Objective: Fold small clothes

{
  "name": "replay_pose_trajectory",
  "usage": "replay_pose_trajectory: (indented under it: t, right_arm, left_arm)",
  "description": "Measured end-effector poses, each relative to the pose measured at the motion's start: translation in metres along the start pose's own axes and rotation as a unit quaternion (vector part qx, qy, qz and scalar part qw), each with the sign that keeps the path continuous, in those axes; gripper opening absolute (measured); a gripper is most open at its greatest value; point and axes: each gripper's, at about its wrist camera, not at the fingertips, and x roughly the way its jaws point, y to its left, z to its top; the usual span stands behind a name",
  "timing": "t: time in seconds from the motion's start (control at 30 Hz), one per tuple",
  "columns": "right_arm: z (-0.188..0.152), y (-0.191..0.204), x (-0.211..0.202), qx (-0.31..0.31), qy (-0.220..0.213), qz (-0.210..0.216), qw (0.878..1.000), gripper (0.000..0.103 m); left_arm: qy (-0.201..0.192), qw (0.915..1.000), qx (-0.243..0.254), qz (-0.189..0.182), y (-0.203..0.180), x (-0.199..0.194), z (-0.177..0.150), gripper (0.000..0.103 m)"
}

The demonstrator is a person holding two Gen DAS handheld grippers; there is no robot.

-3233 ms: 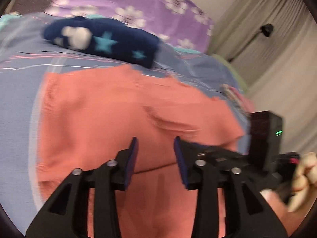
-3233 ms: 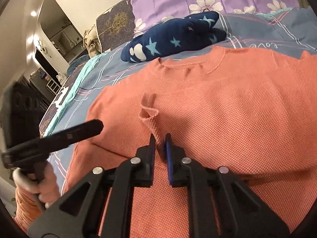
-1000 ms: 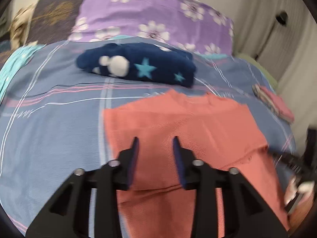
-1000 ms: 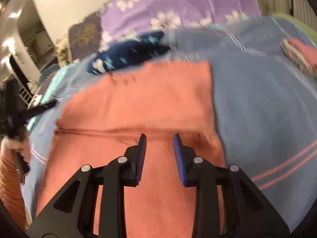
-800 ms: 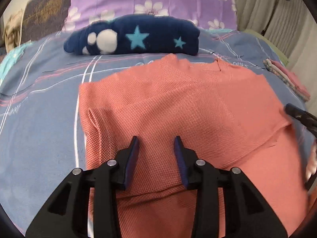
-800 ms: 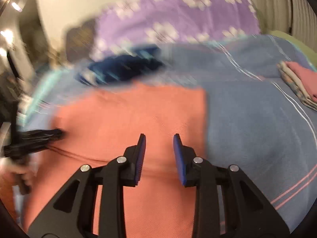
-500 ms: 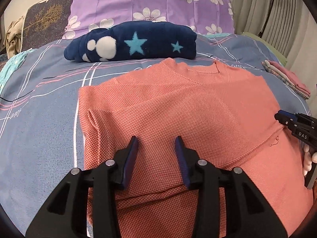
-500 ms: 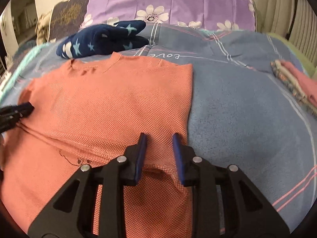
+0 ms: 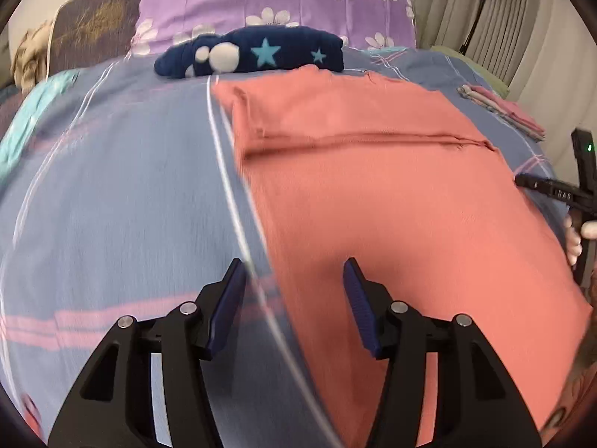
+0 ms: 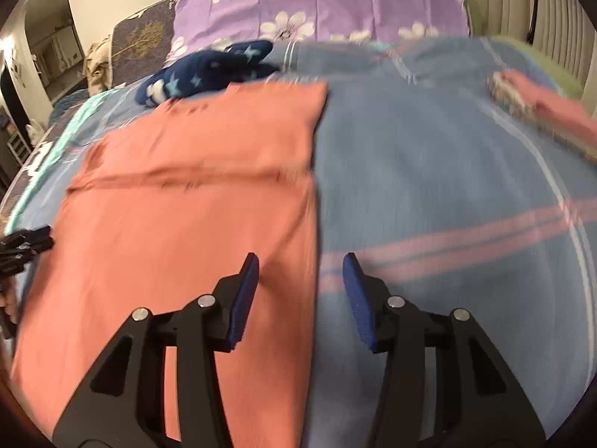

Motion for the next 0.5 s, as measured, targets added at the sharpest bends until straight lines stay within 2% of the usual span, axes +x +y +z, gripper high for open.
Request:
replay_pose_trajectory:
  t: [0.17,0.4,0.5]
  right_arm:
    - [-0.039,0.003,-0.023,-0.001,0.006,0.023,1.0,0.049]
    - [-0.094,-0.005,-0.068,0.015,0.012,0.077,0.997,0.048]
    - [-0.116,-0.012,-0.088,0.028,0.02,0.106,0.994,0.048]
  left_arm:
    - [0.001,0.9986,-0.02,-0.05,-0.005,-0.023,-0.032,0.056]
    - [0.001,0.998,-0.011,-0.063,-0.025,-0.051,-0.071,0.056]
    - [0.004,0.9958,-0.014,-0.09,-0.034,-0.065,-0.089,0.056]
